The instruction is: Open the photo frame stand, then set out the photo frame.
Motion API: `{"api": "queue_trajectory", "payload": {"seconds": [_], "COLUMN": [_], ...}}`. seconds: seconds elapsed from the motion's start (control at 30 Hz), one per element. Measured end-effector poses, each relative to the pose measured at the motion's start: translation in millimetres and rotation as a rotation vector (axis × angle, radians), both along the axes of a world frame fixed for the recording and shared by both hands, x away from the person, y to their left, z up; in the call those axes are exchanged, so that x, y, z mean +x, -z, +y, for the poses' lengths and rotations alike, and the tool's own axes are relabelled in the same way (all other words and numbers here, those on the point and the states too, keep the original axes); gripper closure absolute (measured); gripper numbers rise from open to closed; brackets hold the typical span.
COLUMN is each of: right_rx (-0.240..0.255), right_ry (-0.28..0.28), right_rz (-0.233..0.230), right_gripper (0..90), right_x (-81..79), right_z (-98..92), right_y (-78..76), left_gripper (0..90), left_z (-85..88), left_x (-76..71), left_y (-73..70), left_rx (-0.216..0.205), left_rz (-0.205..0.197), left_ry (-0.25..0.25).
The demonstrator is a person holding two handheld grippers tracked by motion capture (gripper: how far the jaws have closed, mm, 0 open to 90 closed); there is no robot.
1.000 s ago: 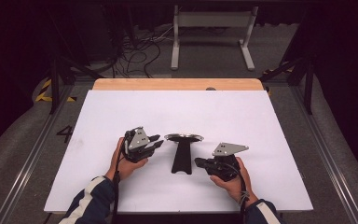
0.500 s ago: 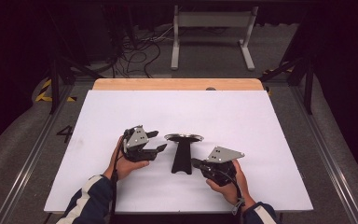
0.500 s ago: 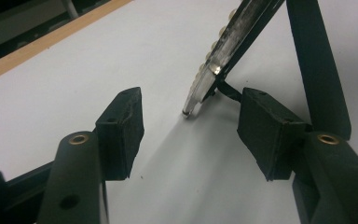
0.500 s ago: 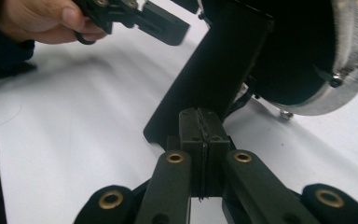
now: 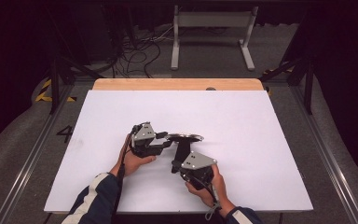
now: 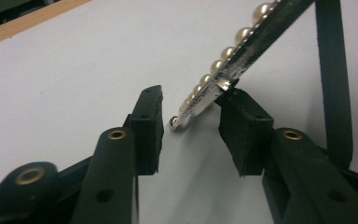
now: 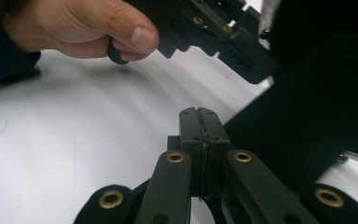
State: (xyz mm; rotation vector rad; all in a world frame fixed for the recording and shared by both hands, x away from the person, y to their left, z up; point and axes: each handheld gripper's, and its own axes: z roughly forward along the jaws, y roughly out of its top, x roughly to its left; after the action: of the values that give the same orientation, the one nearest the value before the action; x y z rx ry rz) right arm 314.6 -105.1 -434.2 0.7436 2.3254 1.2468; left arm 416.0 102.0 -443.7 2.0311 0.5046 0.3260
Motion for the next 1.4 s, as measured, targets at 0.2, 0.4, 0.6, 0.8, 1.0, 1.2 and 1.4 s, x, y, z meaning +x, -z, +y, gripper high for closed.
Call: {"api": "queue_trajectory", "payload": {"seconds": [0.2,0.4,0.6,0.8,1.0,1.2,1.4], "right_rx": [-0.019,-0.036,-0.034,-0.05,-0.043,-0.029,-0.053], "right_ry": [0.032,0.07,0.093,0.104,0.097,0.065,0.096], "right_rz": [0.015,0.044,0.061,0.076,0.093,0.077,0.065], "right_gripper": [90.0,90.0,90.0,90.0,90.0,90.0,90.0], "right_x": [3.2,4.1,4.9,2.8,3.5,3.1,6.7], "right_z": [16.7,21.3,19.0,18.0,18.8,26.6,27.4], "right_y": [7.5,14.8,18.0,20.4,22.8,24.3,27.1], "left_gripper": [66.6,69.5,71.7,72.9,72.0,63.3,72.3], "left_z": [-6.9,-6.5,-6.3,-6.6,-6.2,-16.9,-18.9], "left_x": [-3.6,-5.9,-8.3,-10.4,-9.6,-3.6,-3.0], "left_y": [-1.5,-2.3,-2.4,-1.6,-1.0,8.7,10.2], "left_rx": [0.035,0.059,0.067,0.066,0.057,0.099,0.11], "left_rz": [-0.027,-0.048,-0.058,-0.071,-0.065,-0.055,-0.052], "left_ry": [-0.003,0.009,0.018,0.016,0.016,-0.01,-0.001]}}
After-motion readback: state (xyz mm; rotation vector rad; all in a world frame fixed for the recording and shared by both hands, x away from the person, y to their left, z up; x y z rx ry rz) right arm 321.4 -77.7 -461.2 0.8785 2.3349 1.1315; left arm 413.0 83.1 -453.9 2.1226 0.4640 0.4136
